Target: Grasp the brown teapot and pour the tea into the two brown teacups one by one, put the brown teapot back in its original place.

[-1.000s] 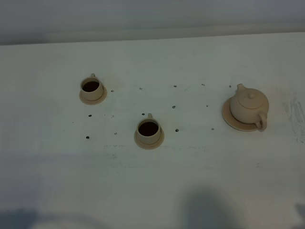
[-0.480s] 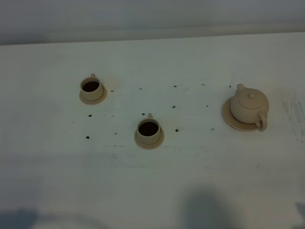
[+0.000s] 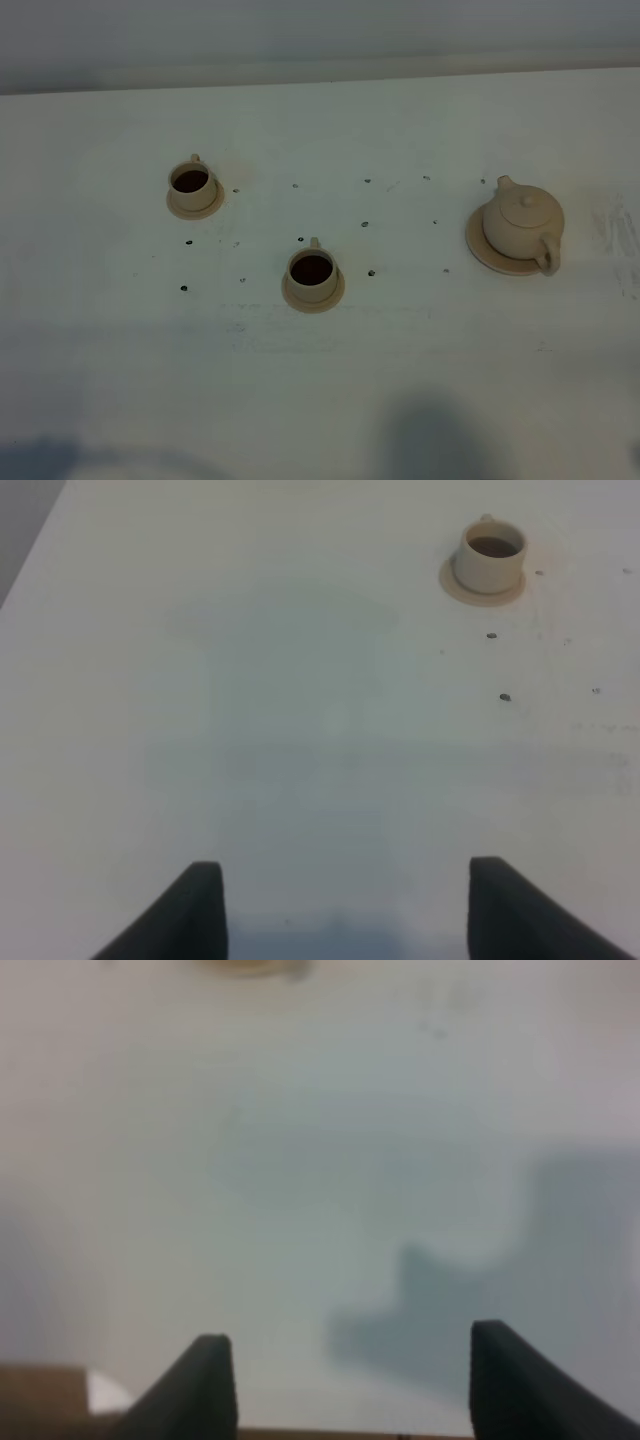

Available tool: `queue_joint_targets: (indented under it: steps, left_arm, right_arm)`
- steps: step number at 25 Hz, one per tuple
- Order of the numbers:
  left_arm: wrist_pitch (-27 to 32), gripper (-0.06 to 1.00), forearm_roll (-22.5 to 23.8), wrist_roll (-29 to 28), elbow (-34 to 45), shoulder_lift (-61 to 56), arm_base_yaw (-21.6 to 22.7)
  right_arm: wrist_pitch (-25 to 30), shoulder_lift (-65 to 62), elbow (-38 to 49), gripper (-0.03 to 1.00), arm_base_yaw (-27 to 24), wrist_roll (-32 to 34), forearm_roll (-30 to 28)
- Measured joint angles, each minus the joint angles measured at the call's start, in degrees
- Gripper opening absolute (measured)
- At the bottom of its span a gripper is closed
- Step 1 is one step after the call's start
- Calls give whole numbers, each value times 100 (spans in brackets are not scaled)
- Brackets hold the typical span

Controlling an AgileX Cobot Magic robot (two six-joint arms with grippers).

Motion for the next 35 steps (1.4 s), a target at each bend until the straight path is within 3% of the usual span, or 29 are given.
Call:
queue_joint_targets:
  steps: [4,8,17,35]
  left_arm:
    - [0,52,0,0,0,0,0]
    - [0,52,0,0,0,0,0]
    - [0,52,0,0,0,0,0]
    - [0,52,0,0,0,0,0]
  right_arm:
    - [-12,-418,10,53,-546,5,-7]
    - [-17,-1130,10,53,-731,5,-10]
    - [-17,-2212,10,53,-782,6,-15]
    - [-17,-2236,10,53,-782,34,-40]
